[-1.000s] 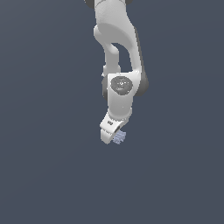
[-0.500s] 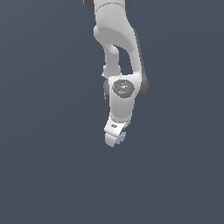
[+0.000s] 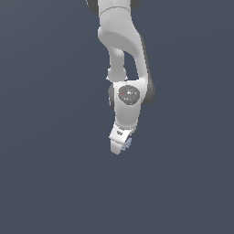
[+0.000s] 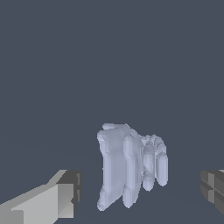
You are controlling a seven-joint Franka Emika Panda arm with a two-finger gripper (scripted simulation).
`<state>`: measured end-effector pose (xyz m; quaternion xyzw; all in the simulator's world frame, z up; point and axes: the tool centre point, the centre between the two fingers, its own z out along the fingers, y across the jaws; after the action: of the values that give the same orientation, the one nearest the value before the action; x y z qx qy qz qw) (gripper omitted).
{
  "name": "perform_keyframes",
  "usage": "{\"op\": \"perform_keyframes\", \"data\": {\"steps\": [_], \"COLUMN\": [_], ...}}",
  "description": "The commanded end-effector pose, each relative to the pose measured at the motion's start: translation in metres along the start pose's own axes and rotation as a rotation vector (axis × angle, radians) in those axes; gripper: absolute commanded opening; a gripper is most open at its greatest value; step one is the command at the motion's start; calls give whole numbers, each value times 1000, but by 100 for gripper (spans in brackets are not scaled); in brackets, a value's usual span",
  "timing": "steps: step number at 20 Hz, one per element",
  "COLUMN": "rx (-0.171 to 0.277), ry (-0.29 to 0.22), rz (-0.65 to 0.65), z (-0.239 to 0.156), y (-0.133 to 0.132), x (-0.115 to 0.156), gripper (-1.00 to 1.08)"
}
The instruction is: Pick up the object and move it to a goal position.
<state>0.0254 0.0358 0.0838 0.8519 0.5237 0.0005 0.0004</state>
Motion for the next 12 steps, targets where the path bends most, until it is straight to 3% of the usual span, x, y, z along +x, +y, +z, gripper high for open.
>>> {"op": "perform_keyframes", "data": {"steps": [1,11,12], "rx": [1,1,1], "ry": [-1,0,0], "rz": [-1,-4,-4], "z": [11,42,42], "y": [-1,0,0], "x": [0,0,0], "gripper": [100,100,-100]}}
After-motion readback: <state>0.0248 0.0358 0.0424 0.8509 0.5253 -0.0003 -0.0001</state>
